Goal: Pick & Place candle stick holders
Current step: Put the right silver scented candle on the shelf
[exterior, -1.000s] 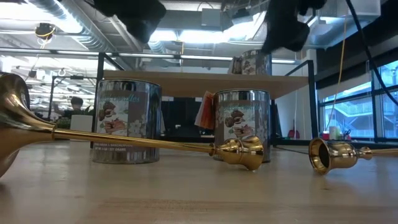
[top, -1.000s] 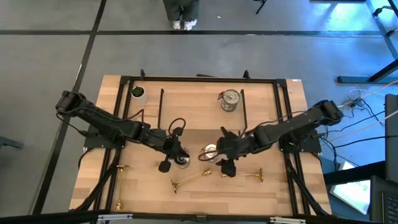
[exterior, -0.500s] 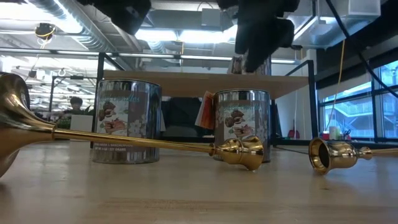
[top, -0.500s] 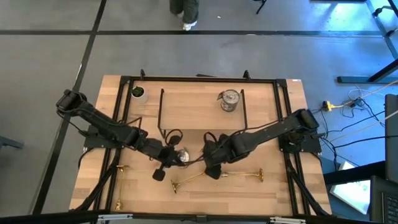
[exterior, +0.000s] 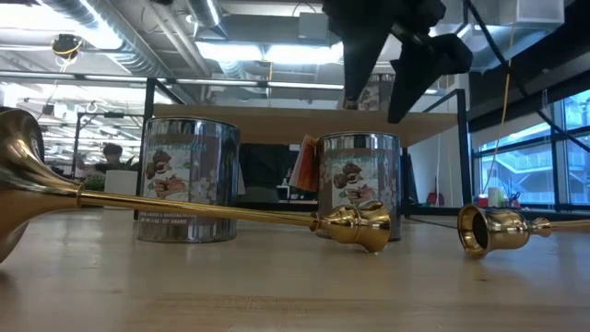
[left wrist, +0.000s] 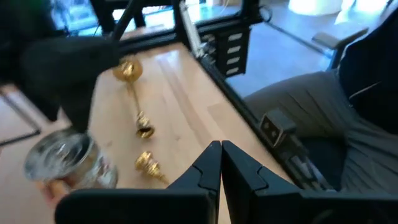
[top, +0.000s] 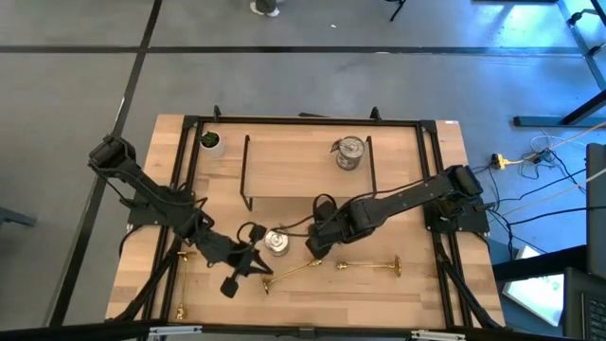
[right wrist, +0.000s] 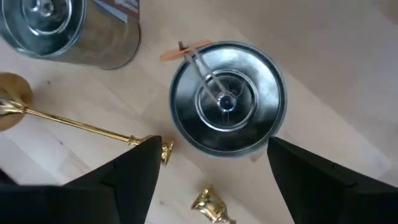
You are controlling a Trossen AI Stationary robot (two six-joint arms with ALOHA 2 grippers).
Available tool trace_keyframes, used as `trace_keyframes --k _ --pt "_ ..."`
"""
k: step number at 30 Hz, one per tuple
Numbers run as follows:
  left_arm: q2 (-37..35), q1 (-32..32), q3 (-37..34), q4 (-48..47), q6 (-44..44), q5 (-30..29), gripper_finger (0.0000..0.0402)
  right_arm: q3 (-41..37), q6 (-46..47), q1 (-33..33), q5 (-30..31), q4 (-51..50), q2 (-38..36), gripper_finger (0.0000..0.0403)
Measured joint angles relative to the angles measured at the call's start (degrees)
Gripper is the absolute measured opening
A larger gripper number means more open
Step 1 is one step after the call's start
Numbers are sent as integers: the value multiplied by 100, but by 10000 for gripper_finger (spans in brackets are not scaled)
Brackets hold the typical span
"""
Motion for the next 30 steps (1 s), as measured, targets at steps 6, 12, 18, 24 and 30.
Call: trace_keyframes --k 6,12,18,24,30 --pt "147 -101 0 46 -88 4 6 2 -52 -157 -964 9 0 321" --pt "245 -269 0 17 -153 54 6 122 -449 -157 -963 -6 2 336" --pt "260 -443 0 -38 -115 56 6 146 -1159 -157 -490 -21 2 337" --pt "260 -448 0 -34 -57 45 6 149 -1600 -159 -298 -19 157 337" --pt "260 -405 0 9 -84 42 6 146 -1749 -224 -219 -18 407 337"
